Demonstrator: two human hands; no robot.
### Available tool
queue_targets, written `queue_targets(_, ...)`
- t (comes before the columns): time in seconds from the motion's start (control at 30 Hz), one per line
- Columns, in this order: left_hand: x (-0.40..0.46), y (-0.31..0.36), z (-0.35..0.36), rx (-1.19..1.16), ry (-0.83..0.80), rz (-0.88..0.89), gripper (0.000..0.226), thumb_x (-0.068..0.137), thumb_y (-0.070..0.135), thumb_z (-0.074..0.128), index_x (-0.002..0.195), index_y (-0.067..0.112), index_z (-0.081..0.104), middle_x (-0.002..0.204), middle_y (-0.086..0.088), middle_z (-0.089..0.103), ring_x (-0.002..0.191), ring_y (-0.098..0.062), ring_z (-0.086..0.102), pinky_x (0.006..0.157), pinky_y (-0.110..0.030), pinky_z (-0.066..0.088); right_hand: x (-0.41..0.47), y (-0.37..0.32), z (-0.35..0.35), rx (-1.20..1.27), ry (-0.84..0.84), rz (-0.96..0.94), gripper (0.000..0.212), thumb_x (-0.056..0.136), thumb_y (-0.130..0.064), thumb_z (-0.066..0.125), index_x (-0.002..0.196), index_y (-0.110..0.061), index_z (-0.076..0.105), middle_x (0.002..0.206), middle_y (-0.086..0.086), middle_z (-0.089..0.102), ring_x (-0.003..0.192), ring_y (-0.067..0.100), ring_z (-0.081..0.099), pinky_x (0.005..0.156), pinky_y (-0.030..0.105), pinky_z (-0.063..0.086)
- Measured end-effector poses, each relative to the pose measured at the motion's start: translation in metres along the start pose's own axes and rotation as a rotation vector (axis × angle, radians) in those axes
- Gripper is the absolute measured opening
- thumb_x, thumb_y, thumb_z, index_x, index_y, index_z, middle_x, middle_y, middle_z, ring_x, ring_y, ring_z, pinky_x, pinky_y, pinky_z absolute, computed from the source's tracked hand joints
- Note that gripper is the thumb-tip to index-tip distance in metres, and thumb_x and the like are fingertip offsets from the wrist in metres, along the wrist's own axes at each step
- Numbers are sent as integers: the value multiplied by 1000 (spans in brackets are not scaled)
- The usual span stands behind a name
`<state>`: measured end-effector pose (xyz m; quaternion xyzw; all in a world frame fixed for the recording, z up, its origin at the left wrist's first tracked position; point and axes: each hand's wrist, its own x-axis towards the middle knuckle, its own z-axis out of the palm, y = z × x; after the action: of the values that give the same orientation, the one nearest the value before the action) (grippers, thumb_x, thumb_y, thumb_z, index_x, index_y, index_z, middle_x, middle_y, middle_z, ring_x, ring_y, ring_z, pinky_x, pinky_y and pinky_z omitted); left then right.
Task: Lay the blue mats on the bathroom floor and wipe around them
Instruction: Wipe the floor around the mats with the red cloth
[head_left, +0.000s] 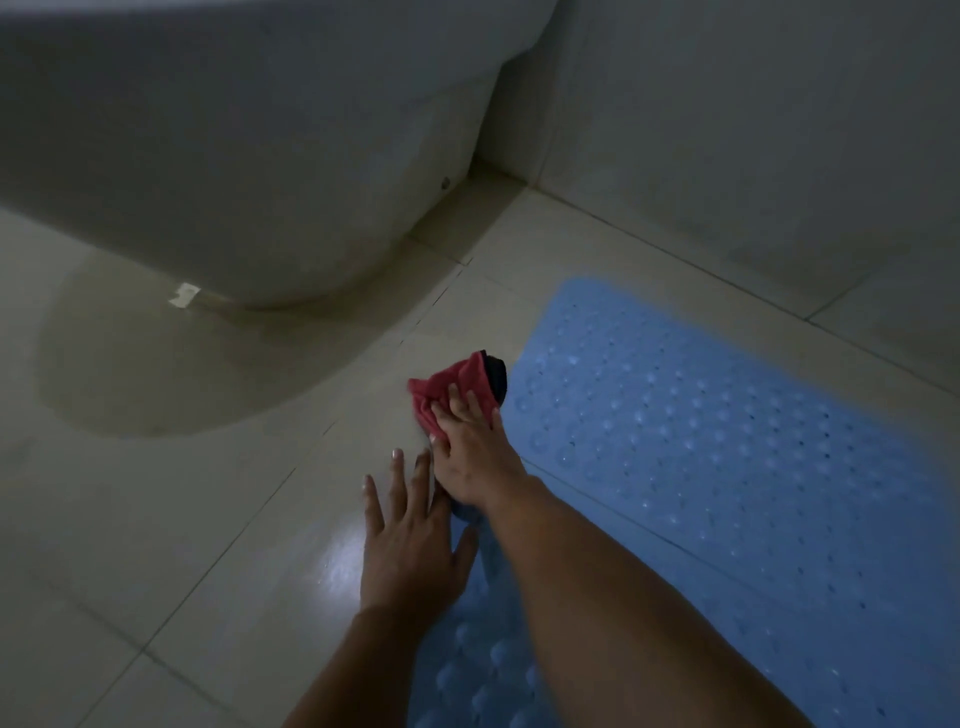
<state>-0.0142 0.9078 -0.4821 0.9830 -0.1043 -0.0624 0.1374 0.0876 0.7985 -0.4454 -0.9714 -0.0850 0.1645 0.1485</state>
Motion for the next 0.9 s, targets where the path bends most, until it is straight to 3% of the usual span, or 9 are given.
queue_targets(0.23,1,5,15,26,69,-25,90,94,69,44,161,12,24,170,-11,18,158,-35,6,123,-65,14,17,9,4,-70,73,-44,61,103,-34,35,160,-20,20,170,5,4,157,25,-1,127,51,1)
queue_targets(0.53,6,7,12,59,61,-62,87,93,70,39,156,10,38,167,-12,27,157,-36,14,122,-65,17,45,7,-27,-136,-12,-43,55,104,-31,33,156,-13,30,168,12,16,155,34,12,126,53,10)
queue_targets(0.7,7,10,12,45,104,-56,85,94,70,41,153,10,44,167,-14,27,157,-35,15,123,-65,15,85,48,-55,-204,-24,-33,56,105,-35,34,159,-28,24,170,4,9,155,34,7,125,56,9)
queue_targets(0.9,4,8,12,69,95,-61,85,96,72,34,155,12,42,168,-13,23,158,-34,11,123,-64,14,63,87,-32,93,174,-131,55,99,-35,38,152,-23,44,166,4,26,154,30,18,125,53,17)
